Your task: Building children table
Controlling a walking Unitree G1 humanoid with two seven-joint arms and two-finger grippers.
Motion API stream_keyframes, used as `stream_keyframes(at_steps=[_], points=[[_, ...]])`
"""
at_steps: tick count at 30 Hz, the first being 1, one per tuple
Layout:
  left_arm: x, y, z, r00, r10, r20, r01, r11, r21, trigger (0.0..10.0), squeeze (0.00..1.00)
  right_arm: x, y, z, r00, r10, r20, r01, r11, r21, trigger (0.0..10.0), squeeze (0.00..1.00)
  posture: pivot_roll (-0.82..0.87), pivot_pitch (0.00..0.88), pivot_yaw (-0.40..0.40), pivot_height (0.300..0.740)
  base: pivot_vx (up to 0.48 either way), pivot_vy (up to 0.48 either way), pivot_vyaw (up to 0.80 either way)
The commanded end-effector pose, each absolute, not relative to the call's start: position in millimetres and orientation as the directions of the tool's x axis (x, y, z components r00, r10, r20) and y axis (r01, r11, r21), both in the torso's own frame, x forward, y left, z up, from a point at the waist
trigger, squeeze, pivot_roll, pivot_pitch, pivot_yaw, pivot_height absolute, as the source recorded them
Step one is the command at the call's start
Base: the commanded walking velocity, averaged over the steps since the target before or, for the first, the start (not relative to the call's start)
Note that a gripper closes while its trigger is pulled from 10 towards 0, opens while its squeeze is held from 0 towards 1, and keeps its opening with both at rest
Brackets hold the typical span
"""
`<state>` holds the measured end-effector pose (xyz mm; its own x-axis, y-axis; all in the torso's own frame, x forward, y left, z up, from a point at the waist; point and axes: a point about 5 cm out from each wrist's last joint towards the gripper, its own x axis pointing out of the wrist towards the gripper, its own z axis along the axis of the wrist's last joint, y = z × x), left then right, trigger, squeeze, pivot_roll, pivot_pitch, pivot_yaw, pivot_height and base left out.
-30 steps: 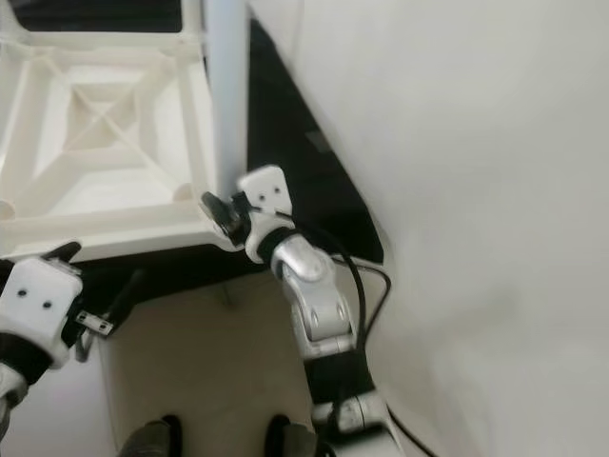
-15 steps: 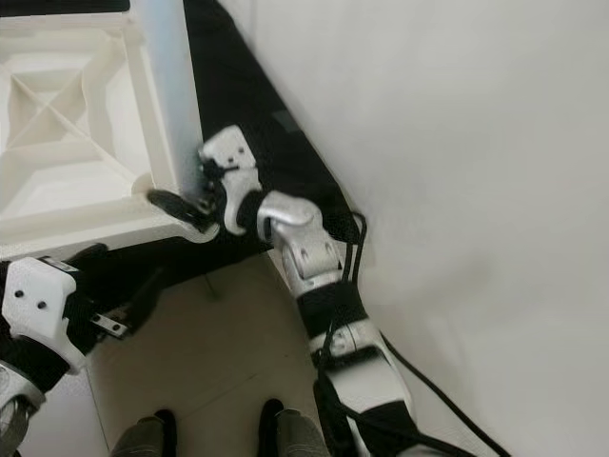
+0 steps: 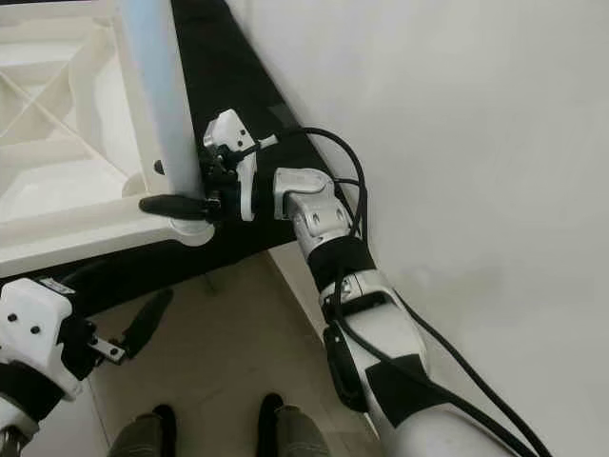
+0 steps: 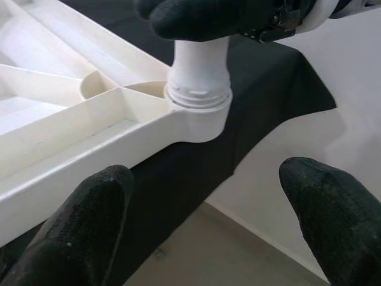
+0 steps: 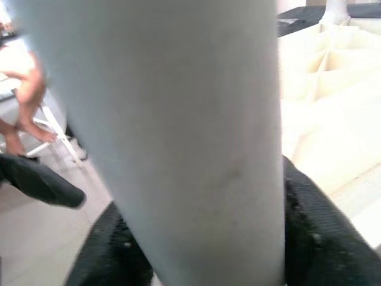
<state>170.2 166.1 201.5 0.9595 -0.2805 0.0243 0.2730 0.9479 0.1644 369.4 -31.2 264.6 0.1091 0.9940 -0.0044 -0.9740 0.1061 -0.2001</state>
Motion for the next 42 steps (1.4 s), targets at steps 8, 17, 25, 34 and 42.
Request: stream_keyframes(at_steps=[8,17,25,34,42], points=[[169,158,202,0.944,-0.328,0.017,0.322,0.933,0.161,10.0,0.0,374,-43,249,0.119,0.992,-0.042,-0.983,0.111,-0.147,0.0,0.0,0.25,0.298,-0.169,0.74,0.0,0.0,0.0],[175,165,205,0.942,-0.336,0.02,0.327,0.926,0.188,10.0,0.0,336,-46,145,0.803,0.556,-0.215,-0.557,0.828,0.064,0.0,0.0,0.19,0.312,-0.148,0.74,0.0,0.0,0.0],[182,160,208,0.932,-0.36,0.041,0.347,0.919,0.186,10.0,0.0,350,3,176,0.722,0.685,-0.096,-0.683,0.728,0.054,10.0,0.0,0.2,0.291,-0.149,0.74,0.0,0.0,0.0],[182,165,211,0.942,-0.331,0.055,0.315,0.929,0.194,10.0,0.0,345,25,209,0.545,0.838,0.016,-0.837,0.543,0.071,10.0,1.0,0.22,0.29,-0.162,0.74,0.0,0.0,0.0],[184,162,211,0.938,-0.34,0.06,0.324,0.927,0.191,10.0,0.0,343,14,241,0.21,0.972,0.109,-0.975,0.217,-0.057,10.0,0.0,0.22,0.287,-0.17,0.74,0.0,0.0,0.0]])
